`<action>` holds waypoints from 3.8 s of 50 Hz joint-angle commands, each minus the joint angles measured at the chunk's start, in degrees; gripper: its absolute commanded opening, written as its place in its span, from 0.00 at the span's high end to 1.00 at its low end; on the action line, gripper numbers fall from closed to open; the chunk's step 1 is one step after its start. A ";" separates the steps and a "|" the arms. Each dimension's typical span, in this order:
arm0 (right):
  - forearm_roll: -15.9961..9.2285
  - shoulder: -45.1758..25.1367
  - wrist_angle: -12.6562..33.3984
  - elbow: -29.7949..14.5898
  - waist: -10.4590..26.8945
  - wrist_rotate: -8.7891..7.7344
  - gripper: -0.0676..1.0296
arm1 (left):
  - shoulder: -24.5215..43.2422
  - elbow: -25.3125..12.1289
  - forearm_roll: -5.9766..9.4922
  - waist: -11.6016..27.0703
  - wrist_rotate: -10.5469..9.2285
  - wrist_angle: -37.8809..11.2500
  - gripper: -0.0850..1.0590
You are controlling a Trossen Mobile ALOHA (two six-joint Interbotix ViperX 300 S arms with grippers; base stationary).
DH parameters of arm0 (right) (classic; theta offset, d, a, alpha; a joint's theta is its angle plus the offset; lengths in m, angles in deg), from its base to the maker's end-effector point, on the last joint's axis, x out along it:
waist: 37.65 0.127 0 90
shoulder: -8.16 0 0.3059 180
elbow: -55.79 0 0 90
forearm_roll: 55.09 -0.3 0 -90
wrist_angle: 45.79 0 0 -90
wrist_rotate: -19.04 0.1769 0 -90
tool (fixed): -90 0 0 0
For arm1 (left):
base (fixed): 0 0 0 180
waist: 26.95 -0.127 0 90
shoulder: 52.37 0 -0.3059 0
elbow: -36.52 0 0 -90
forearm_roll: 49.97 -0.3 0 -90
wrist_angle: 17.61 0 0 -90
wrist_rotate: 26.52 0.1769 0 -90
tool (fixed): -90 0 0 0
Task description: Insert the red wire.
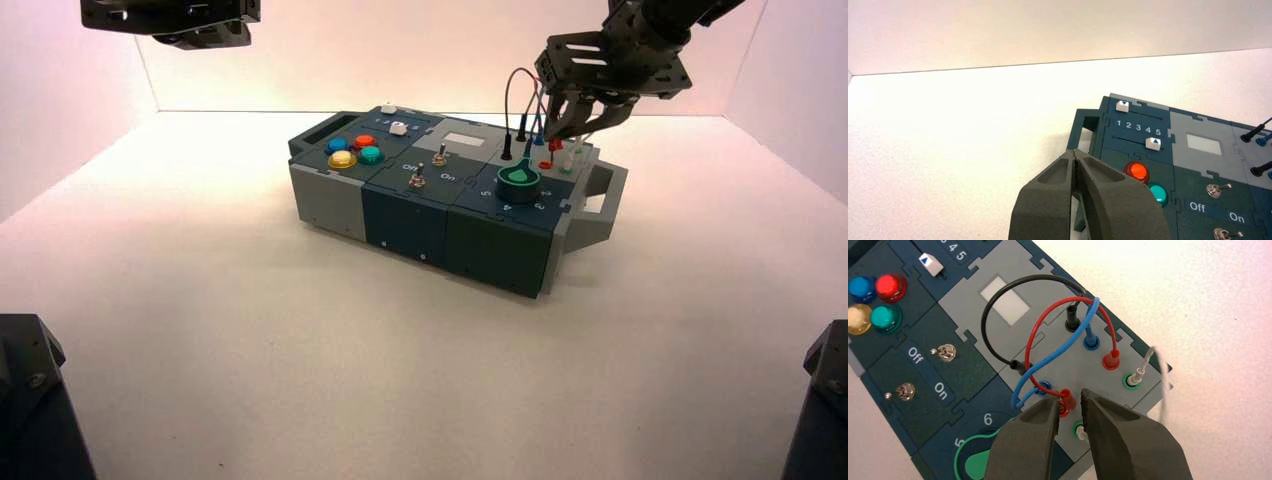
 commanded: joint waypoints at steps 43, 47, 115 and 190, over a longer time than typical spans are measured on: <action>-0.09 0.44 -0.09 -1.23 -0.35 -0.09 0.96 | -0.97 -1.49 0.00 0.26 -0.09 0.62 0.95; -0.09 0.44 -0.09 -1.32 -0.35 0.00 0.96 | -0.97 -1.49 0.00 0.18 -0.09 0.62 0.95; 2.55 5.10 -1.23 1.41 2.64 -0.26 0.96 | -0.88 -1.49 0.00 0.18 -0.09 0.62 0.95; 3.43 2.02 -5.36 1.32 3.87 -0.26 0.96 | -0.70 -1.58 0.00 0.26 -0.09 0.62 0.95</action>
